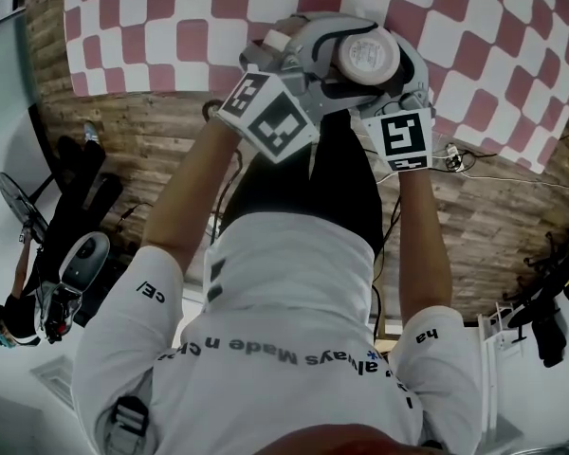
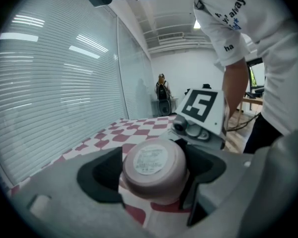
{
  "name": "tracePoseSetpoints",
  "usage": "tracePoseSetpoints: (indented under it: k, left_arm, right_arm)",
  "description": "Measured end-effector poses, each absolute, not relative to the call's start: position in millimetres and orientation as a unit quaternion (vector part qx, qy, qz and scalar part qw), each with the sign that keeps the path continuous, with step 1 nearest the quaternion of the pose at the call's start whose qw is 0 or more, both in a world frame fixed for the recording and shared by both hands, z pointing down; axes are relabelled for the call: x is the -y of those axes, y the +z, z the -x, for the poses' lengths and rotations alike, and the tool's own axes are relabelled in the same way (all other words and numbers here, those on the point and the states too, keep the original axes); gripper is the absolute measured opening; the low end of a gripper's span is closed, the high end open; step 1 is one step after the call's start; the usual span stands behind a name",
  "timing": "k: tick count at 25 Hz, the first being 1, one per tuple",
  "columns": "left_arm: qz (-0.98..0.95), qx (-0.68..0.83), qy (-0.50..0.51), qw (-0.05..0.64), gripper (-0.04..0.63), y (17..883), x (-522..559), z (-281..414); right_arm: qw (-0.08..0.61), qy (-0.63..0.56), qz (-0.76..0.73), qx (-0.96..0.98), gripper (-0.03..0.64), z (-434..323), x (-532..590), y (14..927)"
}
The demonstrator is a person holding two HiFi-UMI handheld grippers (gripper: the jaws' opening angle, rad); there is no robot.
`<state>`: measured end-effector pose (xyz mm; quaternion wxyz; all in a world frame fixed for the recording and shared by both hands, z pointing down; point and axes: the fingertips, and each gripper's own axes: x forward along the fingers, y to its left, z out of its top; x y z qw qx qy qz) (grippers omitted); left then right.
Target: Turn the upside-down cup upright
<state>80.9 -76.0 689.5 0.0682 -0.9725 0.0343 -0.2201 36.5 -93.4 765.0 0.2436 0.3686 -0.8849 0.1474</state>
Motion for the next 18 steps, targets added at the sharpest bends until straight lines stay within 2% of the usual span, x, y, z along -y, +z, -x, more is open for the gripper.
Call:
tracePoseSetpoints:
  k: [8,18]
  left_arm:
    - [0.969,-0.043,-0.233,0.076,0.402,700,77,-77]
    - [0.969,-0.047,-0.235,0.067,0.41,699,78,-83]
  right_arm:
    - [0.288,0.137,-0.368,0.874,0.43,-34,95,775]
    - [0.3,0.133,-0.366,0.871,0.431,-40,94,774]
